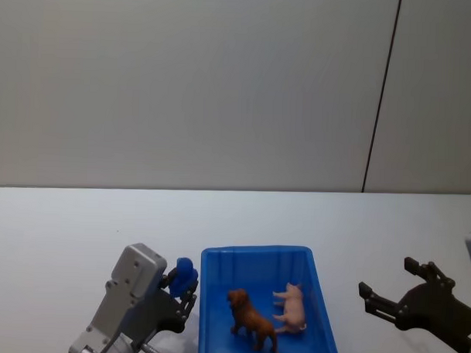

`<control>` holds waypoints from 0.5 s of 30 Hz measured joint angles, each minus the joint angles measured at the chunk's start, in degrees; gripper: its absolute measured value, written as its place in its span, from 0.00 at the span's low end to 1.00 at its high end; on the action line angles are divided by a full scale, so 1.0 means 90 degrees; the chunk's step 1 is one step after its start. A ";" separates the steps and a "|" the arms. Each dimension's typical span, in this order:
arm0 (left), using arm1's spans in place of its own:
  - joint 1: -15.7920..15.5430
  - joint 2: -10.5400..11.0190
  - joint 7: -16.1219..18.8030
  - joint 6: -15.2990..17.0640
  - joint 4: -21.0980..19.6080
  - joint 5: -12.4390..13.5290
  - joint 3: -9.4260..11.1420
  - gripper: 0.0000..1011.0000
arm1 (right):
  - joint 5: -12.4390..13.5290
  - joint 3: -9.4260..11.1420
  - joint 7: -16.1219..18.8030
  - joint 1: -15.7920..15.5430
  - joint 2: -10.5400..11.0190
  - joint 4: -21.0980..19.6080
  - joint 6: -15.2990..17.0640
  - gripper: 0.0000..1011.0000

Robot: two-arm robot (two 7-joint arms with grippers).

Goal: Pick up the two dolls from the table and place them into the box.

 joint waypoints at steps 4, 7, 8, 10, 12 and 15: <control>-0.0088 -0.0070 -0.0062 0.0005 -0.0028 0.0116 0.0016 0.30 | 0.0000 0.0000 0.0000 0.0000 0.0000 0.0000 0.0000 0.99; -0.0132 -0.0114 -0.0127 -0.0004 -0.0028 0.0165 0.0030 0.29 | 0.0000 0.0000 0.0000 0.0000 0.0000 0.0000 0.0000 0.99; -0.0169 -0.0157 -0.0169 -0.0018 -0.0026 0.0190 0.0044 0.28 | 0.0000 0.0000 0.0000 0.0000 0.0000 0.0000 0.0000 0.99; -0.0222 -0.0215 -0.0242 -0.0044 0.0000 0.0226 0.0070 0.27 | 0.0000 0.0000 0.0000 0.0000 0.0000 0.0000 0.0000 0.99; -0.0266 -0.0266 -0.0305 -0.0066 0.0024 0.0250 0.0091 0.26 | 0.0000 0.0000 0.0000 0.0000 0.0000 0.0000 0.0000 0.99; -0.0340 -0.0358 -0.0410 -0.0106 0.0075 0.0288 0.0129 0.28 | 0.0000 0.0000 0.0000 0.0000 0.0000 0.0000 0.0000 0.99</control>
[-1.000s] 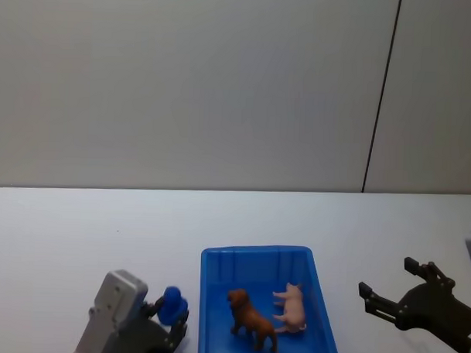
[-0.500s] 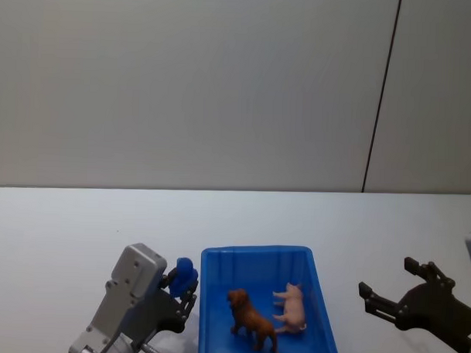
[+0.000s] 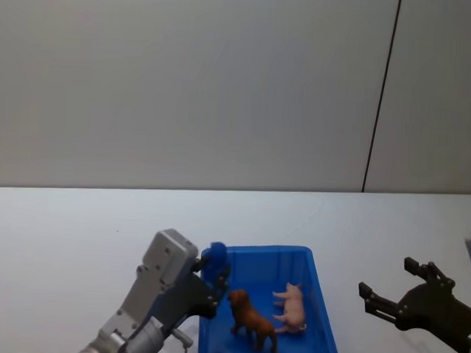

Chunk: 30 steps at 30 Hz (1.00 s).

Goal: Pick up the two dolls from the table and place them into the box.

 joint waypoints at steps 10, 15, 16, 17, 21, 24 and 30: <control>-0.0273 -0.0287 -0.0423 -0.0186 0.0236 0.0083 0.0107 0.61 | 0.0000 0.0000 0.0000 0.0000 0.0000 0.0000 0.0000 0.99; -0.0376 -0.0387 -0.0611 -0.0298 0.0350 0.0081 0.0136 0.75 | 0.0000 0.0000 0.0000 0.0000 0.0000 0.0000 0.0000 0.99; -0.0402 -0.0410 -0.0660 -0.0341 0.0382 0.0073 0.0139 0.79 | 0.0000 0.0000 0.0000 0.0000 0.0000 0.0000 0.0000 0.99; -0.0422 -0.0426 -0.0709 -0.0396 0.0409 0.0050 0.0140 0.83 | 0.0000 0.0000 0.0000 0.0000 0.0000 0.0000 0.0000 0.99; -0.0466 -0.0445 -0.0808 -0.0546 0.0472 -0.0014 0.0127 0.95 | 0.0000 0.0000 0.0000 0.0000 0.0000 0.0000 0.0000 0.99; -0.0486 -0.0448 -0.0862 -0.0634 0.0500 -0.0058 0.0111 0.99 | 0.0000 0.0000 0.0000 0.0000 0.0000 0.0000 0.0000 0.99; -0.0520 -0.0452 -0.0957 -0.0792 0.0550 -0.0129 0.0079 0.99 | 0.0000 0.0000 0.0000 0.0000 0.0000 0.0000 0.0000 0.99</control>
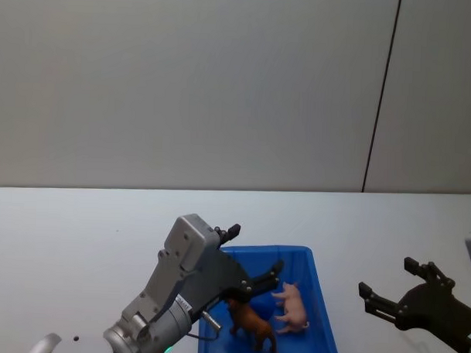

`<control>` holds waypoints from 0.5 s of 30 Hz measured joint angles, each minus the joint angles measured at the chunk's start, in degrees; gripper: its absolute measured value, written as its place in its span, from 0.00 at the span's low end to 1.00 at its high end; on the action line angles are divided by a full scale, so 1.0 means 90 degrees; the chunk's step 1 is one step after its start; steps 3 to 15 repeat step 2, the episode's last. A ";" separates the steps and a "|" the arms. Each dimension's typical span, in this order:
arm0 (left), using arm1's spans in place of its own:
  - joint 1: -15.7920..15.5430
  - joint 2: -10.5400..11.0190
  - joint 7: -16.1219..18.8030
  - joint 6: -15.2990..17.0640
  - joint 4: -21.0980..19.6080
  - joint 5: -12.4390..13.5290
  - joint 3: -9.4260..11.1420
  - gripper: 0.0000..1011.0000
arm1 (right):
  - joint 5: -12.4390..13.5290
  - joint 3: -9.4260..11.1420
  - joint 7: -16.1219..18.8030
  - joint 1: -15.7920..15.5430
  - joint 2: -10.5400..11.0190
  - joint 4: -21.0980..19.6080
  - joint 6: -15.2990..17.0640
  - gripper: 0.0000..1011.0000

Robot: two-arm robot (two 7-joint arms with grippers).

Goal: Pick up the two dolls from the table and place them into the box.

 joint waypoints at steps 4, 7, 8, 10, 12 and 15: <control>-0.0007 0.0000 -0.0017 -0.0032 0.0010 -0.0017 -0.0006 0.99 | 0.0000 0.0000 0.0000 0.0000 0.0000 0.0000 0.0000 0.99; -0.0007 0.0000 -0.0017 -0.0032 0.0010 -0.0017 -0.0006 0.99 | 0.0000 0.0000 0.0000 0.0000 0.0000 0.0000 0.0000 0.99; -0.0007 0.0000 -0.0017 -0.0032 0.0010 -0.0017 -0.0006 0.99 | 0.0000 0.0000 0.0000 0.0000 0.0000 0.0000 0.0000 0.99; -0.0007 0.0000 -0.0017 -0.0032 0.0010 -0.0017 -0.0006 0.99 | 0.0000 0.0000 0.0000 0.0000 0.0000 0.0000 0.0000 0.99; -0.0007 0.0000 -0.0017 -0.0032 0.0010 -0.0017 -0.0006 0.99 | 0.0000 0.0000 0.0000 0.0000 0.0000 0.0000 0.0000 0.99; -0.0007 0.0000 -0.0017 -0.0032 0.0010 -0.0017 -0.0006 0.99 | 0.0000 0.0000 0.0000 0.0000 0.0000 0.0000 0.0000 0.99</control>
